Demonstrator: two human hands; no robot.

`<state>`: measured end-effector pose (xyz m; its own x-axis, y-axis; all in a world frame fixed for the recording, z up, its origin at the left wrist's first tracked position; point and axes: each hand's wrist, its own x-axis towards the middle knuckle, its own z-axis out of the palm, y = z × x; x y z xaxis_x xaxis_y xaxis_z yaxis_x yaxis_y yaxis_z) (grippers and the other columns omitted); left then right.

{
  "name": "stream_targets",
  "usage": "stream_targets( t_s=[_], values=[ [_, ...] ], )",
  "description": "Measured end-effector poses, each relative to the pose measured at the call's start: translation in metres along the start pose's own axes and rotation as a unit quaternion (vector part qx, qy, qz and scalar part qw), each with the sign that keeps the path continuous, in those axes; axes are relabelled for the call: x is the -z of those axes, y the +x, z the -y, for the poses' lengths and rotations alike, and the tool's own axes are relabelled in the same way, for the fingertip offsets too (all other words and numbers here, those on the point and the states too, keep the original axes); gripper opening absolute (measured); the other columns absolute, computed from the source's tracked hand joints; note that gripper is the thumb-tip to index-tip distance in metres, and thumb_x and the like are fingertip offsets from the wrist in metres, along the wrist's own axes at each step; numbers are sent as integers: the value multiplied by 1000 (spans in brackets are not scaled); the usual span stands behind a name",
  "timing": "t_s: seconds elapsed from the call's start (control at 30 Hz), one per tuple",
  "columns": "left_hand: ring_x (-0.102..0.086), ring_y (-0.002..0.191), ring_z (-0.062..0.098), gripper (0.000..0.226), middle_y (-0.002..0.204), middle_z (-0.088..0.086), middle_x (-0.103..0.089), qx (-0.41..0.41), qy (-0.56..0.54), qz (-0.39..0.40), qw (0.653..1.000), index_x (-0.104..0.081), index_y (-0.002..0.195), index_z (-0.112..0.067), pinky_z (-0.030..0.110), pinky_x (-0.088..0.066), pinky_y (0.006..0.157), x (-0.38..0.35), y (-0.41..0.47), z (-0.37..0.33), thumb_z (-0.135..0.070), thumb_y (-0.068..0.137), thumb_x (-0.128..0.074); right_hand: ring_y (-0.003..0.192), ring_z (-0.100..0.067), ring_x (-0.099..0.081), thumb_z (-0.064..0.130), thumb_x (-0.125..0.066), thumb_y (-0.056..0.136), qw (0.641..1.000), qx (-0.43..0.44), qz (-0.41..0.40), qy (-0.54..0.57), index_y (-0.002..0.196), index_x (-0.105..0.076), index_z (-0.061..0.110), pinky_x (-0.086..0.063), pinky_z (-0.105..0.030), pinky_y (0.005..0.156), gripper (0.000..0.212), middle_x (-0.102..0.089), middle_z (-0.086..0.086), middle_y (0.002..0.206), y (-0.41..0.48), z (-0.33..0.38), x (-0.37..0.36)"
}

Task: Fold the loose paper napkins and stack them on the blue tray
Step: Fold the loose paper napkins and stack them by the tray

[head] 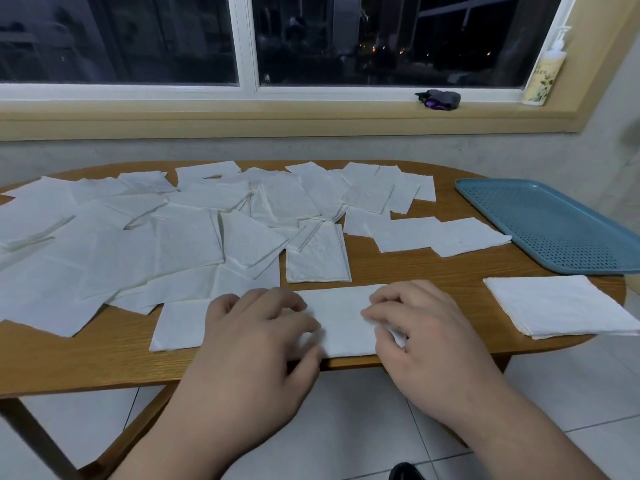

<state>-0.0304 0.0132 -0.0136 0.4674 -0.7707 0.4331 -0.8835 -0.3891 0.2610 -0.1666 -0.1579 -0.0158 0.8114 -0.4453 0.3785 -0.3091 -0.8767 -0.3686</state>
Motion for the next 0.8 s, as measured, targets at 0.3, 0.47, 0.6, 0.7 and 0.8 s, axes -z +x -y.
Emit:
stream_targets(
  t_s=[0.3, 0.47, 0.6, 0.7, 0.8],
  values=[
    [-53, 99, -1, 42, 101, -28, -54, -29, 8, 67, 997, -65, 99, -44, 37, -31, 91, 0, -1, 10, -71, 70, -52, 111, 9, -42, 40, -43, 91, 997, 48, 65, -1, 105, -71, 39, -28, -17, 96, 31, -57, 31, 106, 1, -10, 1],
    [-55, 98, 3, 43, 102, -27, -51, -78, 35, 74, 994, -57, 102, -46, 34, -30, 88, 0, -5, 10, -67, 65, -59, 119, 11, -35, 75, -48, 73, 990, 63, 128, 1, 108, -62, 47, -17, -11, 101, 47, -48, 39, 110, -8, -14, 13],
    [-59, 95, 12, 52, 104, -23, -54, -98, 51, 64, 992, -56, 102, -41, 33, -28, 82, -2, -8, 6, -41, 58, -84, 120, 10, -32, 50, -66, 77, 989, 76, 127, -25, 110, -57, 45, -18, -13, 103, 35, -44, 36, 115, -18, -17, 7],
    [-61, 90, 16, 54, 100, -17, -58, -98, 69, 42, 992, -58, 96, -35, 33, -28, 79, -3, -10, 2, -21, 51, -84, 111, 9, -36, 22, -61, 73, 994, 59, 93, -9, 99, -53, 42, -30, -18, 95, 33, -47, 32, 109, -21, -14, 3],
    [-60, 90, 15, 50, 98, -18, -57, -100, 62, 29, 993, -55, 93, -36, 32, -29, 78, -4, -13, 2, -19, 53, -79, 106, 5, -42, 30, -47, 80, 996, 47, 73, 7, 91, -51, 41, -33, -19, 91, 16, -52, 29, 101, -24, -10, 8]
  ],
)
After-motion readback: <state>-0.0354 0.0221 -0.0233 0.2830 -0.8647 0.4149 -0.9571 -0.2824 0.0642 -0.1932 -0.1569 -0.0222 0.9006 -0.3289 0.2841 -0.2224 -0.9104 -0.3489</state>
